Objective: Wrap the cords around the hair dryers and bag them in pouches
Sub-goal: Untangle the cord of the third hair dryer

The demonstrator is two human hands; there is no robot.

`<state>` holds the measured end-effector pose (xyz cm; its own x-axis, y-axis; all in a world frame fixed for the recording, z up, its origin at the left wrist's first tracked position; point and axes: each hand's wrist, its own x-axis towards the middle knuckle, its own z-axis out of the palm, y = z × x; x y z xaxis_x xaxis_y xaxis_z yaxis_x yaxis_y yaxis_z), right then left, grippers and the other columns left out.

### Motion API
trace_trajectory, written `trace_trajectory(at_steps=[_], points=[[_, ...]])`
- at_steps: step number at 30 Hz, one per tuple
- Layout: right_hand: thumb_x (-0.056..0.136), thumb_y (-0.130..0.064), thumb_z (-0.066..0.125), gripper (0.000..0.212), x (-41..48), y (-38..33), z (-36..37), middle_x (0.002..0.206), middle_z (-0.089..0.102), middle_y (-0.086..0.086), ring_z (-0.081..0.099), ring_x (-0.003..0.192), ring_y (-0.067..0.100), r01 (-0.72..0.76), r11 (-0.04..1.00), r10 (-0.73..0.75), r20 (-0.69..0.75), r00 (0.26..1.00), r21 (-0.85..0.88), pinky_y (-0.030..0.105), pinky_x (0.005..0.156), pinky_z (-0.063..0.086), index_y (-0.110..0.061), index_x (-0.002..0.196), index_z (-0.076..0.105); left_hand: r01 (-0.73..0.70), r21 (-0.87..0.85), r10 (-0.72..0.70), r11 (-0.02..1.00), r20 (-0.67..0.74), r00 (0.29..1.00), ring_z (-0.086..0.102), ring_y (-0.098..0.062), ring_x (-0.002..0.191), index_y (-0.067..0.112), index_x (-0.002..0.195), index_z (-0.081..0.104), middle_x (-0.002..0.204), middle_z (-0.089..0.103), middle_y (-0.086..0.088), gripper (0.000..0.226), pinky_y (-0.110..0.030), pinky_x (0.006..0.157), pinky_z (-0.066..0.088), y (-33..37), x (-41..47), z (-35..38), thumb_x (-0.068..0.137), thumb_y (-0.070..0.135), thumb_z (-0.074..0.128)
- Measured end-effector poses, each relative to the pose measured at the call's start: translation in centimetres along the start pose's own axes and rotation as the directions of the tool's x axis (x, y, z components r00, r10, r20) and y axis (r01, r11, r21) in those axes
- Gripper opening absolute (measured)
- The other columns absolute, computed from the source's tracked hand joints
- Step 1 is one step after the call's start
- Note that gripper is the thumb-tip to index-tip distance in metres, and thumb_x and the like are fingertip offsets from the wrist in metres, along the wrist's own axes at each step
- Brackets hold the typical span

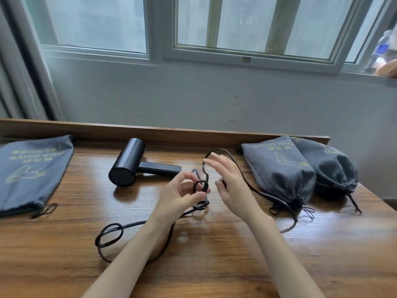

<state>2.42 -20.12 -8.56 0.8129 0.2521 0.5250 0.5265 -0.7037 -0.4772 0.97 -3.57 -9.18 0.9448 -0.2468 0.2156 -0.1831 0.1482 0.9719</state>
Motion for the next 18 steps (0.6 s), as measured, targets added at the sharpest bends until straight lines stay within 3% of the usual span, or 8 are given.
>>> trace_trajectory(at_steps=[3,6,9,11,12,14,16,18], points=[[0.094,-0.008,0.049,0.022,-0.4,1.0,0.5,0.144,0.036,-0.009,0.011,0.138,0.004,0.007,0.997,-0.004,0.044,0.999,-0.079,0.003,0.104,0.001,-0.018,0.108,0.063,-0.037,0.02,0.036,0.999,0.047,0.998,0.062,-0.009,0.072,0.011,0.091,0.058,0.076,0.066,0.005,0.023,-0.019,0.063,0.048,0.3,-0.2,0.0,0.077,-0.006,0.067],[0.097,-0.02,0.046,0.02,-0.5,1.8,0.2,0.117,0.058,-0.007,0.027,0.132,0.008,-0.048,0.995,0.051,0.033,0.998,-0.087,0.004,0.1,0.011,-0.014,0.089,0.064,-0.049,-0.059,0.045,0.997,-0.069,0.997,0.06,-0.006,0.068,0.012,0.091,0.059,0.077,0.064,0.003,0.019,-0.019,0.062,0.051,0.4,0.0,-0.1,0.082,-0.005,0.062],[0.097,-0.023,0.045,0.026,-0.7,1.5,-0.7,0.074,0.057,-0.01,0.052,0.092,0.004,-0.119,0.992,0.122,0.074,0.99,-0.04,0.018,0.09,0.031,-0.024,0.073,0.053,-0.102,0.088,0.12,0.991,-0.234,0.965,0.064,-0.012,0.07,0.015,0.093,0.057,0.086,0.067,-0.005,0.013,-0.024,0.064,0.054,-0.3,0.3,-0.5,0.087,0.003,0.057],[0.097,-0.025,0.046,0.025,-0.9,0.8,-0.8,0.062,0.053,-0.008,0.049,0.066,0.005,-0.136,0.991,0.135,0.079,0.988,0.007,0.025,0.068,0.038,-0.028,0.072,0.049,-0.136,0.289,0.211,0.948,-0.246,0.946,0.066,-0.014,0.069,0.018,0.09,0.06,0.089,0.068,-0.005,0.011,-0.027,0.067,0.056,-0.7,0.3,-0.6,0.09,0.008,0.055],[0.096,-0.025,0.048,0.02,-1.0,0.4,-0.6,0.062,0.055,-0.009,0.051,0.064,0.006,-0.13,0.99,0.126,0.071,0.989,0.046,0.025,0.064,0.039,-0.028,0.077,0.051,-0.155,0.337,0.243,0.929,-0.237,0.941,0.067,-0.014,0.068,0.019,0.088,0.061,0.092,0.066,-0.004,0.012,-0.028,0.068,0.056,-0.8,0.2,-0.5,0.09,0.009,0.055],[0.094,-0.031,0.05,0.005,-1.1,-0.5,0.1,0.08,0.062,-0.016,0.059,0.08,0.001,-0.107,0.977,0.102,0.036,0.994,0.185,0.019,0.074,0.044,-0.031,0.095,0.055,-0.203,0.38,0.288,0.903,-0.18,0.941,0.066,-0.012,0.071,0.021,0.084,0.063,0.097,0.058,-0.001,0.015,-0.023,0.068,0.055,-0.9,0.3,-0.4,0.089,0.008,0.058],[0.091,-0.042,0.048,0.02,-1.0,-1.3,0.8,0.098,0.062,-0.019,0.058,0.098,-0.002,-0.09,0.95,0.09,0.014,0.996,0.3,0.013,0.085,0.043,-0.031,0.105,0.057,-0.251,0.464,0.324,0.849,-0.084,0.942,0.062,-0.009,0.078,0.018,0.085,0.066,0.093,0.054,0.002,0.009,-0.018,0.071,0.05,-1.2,0.3,-0.3,0.087,0.009,0.062],[0.088,-0.045,0.048,0.021,-0.8,-1.8,1.2,0.093,0.063,-0.017,0.057,0.094,-0.001,-0.079,0.952,0.081,0.006,0.997,0.294,0.01,0.081,0.042,-0.031,0.098,0.059,-0.324,0.558,0.391,0.764,-0.001,0.92,0.056,-0.009,0.085,0.015,0.089,0.069,0.088,0.057,0.005,0.007,-0.016,0.073,0.045,-1.6,0.3,-0.1,0.086,0.015,0.064]])
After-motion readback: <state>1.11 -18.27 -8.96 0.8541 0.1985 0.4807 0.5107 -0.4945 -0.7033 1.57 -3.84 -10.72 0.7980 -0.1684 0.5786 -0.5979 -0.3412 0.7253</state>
